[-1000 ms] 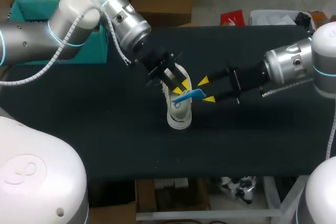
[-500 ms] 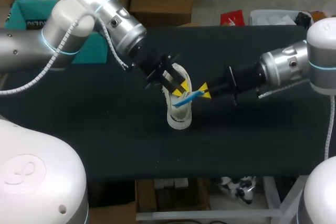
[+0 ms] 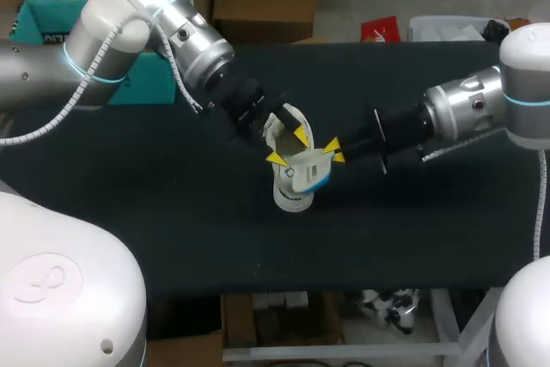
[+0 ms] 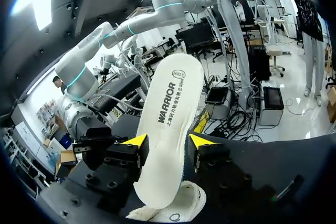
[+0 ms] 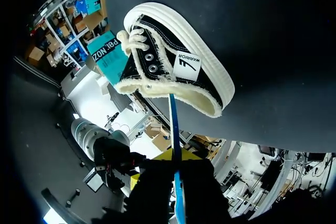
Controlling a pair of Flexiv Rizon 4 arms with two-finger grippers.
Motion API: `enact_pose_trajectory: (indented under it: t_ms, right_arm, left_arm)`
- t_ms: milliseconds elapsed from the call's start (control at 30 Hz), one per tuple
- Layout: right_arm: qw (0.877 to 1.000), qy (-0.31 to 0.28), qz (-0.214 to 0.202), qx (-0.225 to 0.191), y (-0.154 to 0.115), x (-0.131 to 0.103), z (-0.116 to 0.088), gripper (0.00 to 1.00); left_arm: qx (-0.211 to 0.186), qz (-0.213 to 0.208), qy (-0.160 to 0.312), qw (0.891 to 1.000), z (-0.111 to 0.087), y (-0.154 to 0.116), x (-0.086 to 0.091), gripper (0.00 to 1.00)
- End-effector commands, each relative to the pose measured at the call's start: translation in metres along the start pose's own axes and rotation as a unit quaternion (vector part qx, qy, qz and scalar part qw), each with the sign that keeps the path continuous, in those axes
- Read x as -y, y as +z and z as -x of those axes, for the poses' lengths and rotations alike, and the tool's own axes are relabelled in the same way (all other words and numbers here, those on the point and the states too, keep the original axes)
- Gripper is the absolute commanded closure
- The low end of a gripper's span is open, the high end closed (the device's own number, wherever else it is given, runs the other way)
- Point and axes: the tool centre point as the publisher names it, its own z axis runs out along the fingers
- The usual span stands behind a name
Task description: Open the shoe tongue, take the insole out of the shoe, put the insole back into the shoe, and pack the shoe into the shoebox
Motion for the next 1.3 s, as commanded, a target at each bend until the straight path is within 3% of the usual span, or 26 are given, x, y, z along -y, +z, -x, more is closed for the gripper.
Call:
enact_pose_trajectory:
  t_ms: [33, 533, 733, 933, 1300]
  right_arm:
    - [1.0, 0.001, -0.012, 0.012, -0.002, -0.005, -0.003, 1.0]
    - [0.999, 0.008, -0.029, 0.024, -0.004, -0.005, 0.003, 1.0]
    - [0.999, 0.011, -0.034, 0.025, -0.005, -0.003, 0.004, 1.0]
    - [0.998, 0.019, -0.042, 0.035, -0.007, -0.001, 0.006, 1.0]
    - [0.997, 0.029, -0.053, 0.038, -0.006, 0.001, 0.016, 1.0]
  left_arm:
    - [-0.014, -0.046, -0.013, 0.999, 0.002, -0.017, -0.011, 0.0]
    - [-0.032, -0.077, -0.065, 0.994, 0.001, -0.057, -0.027, 0.0]
    - [-0.036, -0.064, -0.071, 0.995, 0.001, -0.061, -0.03, 0.0]
    - [-0.042, -0.062, -0.083, 0.994, 0.004, -0.083, -0.038, 0.0]
    - [-0.081, -0.027, -0.108, 0.99, 0.014, -0.107, -0.041, 0.0]
